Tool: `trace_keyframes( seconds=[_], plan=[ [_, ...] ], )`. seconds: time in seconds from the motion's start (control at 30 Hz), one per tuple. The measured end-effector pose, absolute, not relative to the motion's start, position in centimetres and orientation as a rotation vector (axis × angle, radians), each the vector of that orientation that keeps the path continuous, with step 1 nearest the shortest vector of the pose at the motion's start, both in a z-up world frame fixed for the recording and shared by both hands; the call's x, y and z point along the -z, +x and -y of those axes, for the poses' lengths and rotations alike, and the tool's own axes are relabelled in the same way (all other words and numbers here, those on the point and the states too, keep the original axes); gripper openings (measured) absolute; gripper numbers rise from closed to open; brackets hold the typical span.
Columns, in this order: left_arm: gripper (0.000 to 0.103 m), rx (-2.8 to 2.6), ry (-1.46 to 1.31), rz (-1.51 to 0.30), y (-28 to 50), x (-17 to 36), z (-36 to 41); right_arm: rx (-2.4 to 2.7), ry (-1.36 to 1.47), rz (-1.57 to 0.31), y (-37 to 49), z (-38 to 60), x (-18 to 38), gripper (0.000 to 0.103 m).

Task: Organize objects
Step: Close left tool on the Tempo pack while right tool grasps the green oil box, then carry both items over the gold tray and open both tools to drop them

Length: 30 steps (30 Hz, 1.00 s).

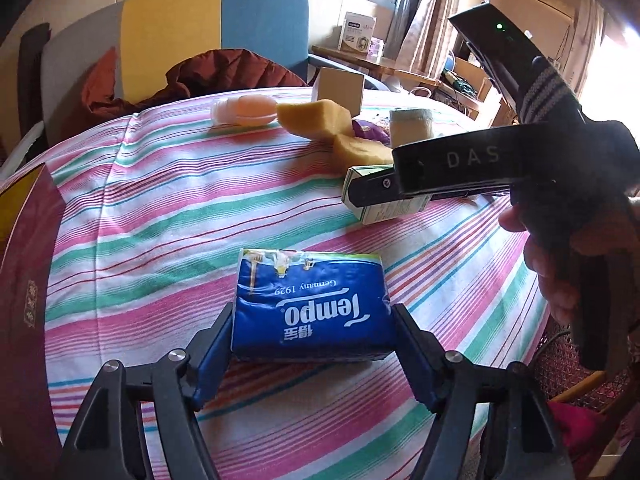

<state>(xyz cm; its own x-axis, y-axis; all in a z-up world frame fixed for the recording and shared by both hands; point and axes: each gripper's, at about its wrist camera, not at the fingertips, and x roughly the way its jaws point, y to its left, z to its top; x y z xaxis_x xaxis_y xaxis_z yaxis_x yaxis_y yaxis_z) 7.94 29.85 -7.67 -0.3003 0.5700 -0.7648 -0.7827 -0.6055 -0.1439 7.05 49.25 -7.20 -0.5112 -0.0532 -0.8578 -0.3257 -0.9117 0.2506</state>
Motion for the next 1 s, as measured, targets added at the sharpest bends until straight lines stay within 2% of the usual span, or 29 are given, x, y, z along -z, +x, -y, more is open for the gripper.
trace_keyframes(
  seconds=[0.3, 0.83, 1.0],
  plan=[
    [0.075, -2.041, -0.996, -0.304, 8.8, 6.8, -26.6, -2.537, -1.498, -0.566, 6.7, -48.4, 7.9, 0.075],
    [0.075, -2.196, -0.858, -0.197, 8.3, 0.9, -19.6, -2.592, -1.493, -0.521, 6.6, -47.5, 7.9, 0.075],
    [0.075, -2.281, -0.891, -0.124, 6.1, 0.2, -15.9, -2.678, -1.432, -0.423, 6.6, -46.1, 6.9, 0.075]
  ],
)
